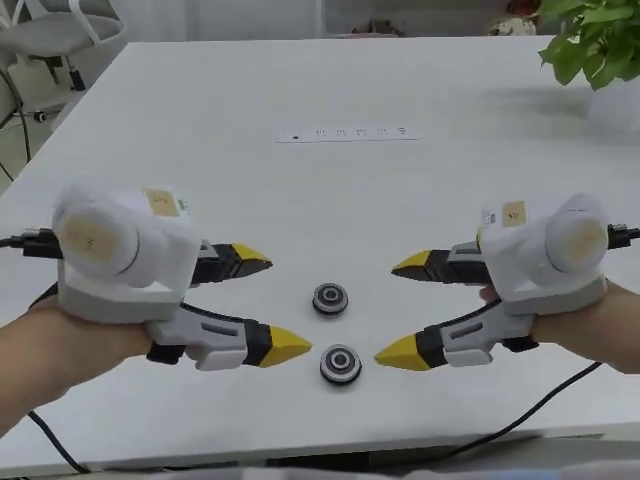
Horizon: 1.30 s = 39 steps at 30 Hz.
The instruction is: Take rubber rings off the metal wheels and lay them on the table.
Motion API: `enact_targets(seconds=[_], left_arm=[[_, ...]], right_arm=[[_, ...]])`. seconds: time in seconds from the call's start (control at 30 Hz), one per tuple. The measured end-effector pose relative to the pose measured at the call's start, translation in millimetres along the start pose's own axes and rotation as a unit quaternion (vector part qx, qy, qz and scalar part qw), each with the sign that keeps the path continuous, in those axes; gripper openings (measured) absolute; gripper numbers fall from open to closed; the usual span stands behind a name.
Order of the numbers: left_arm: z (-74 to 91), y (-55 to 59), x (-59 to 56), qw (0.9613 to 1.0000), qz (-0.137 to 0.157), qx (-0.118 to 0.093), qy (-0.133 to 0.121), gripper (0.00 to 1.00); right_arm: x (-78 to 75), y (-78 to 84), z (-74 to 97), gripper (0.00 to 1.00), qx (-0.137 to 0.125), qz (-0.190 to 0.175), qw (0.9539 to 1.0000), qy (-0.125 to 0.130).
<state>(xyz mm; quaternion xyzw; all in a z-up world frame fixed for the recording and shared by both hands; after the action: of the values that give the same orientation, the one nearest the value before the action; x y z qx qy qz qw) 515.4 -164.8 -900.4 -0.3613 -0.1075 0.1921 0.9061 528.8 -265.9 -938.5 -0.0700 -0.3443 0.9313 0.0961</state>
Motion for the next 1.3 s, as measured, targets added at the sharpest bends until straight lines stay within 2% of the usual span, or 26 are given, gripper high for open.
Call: enact_targets(seconds=[0.13, 0.4, 0.63, 1.07, 1.3], left_arm=[[-9.1, 1.9, 1.5, 0.9998, 0.013, 0.002, 0.013, 0.58], [-23.0, 5.4, 0.9, 0.9995, 0.014, 0.011, 0.026, 0.54], [-33.9, 9.5, -3.1, 0.999, 0.009, 0.021, 0.038, 0.5], [-52.7, 16.9, -8.6, 0.9975, -0.002, 0.037, 0.06, 0.42], [-62.4, 22.3, -14.8, 0.9957, -0.009, 0.052, 0.076, 0.38]], right_arm=[[2.1, 3.5, -8.2, 0.61, 0.009, 0.008, 0.9998, -0.014], [5.2, 8.8, -21.8, 0.57, 0.02, 0.016, 0.999, -0.037], [5.4, 10.5, -30.4, 0.52, 0.018, 0.006, 0.9983, -0.055], [14.8, 21.2, -46.7, 0.42, 0.042, 0.019, 0.9949, -0.089], [20.1, 22.9, -51.9, 0.37, 0.049, 0.022, 0.9929, -0.106]])
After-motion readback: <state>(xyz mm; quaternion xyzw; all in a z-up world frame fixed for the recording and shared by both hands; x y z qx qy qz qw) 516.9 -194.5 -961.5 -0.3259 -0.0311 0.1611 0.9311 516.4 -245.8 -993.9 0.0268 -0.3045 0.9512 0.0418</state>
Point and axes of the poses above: the centre of the closed fingertips' face, and the gripper's own axes: z roughly backward along the fingers, x roughly to its left, y roughly out of its underside, the point moved 2 cm from there along z, roughly backward along the fingers, and after that the axes turned 14 degrees about x, right-handed, at the moved point
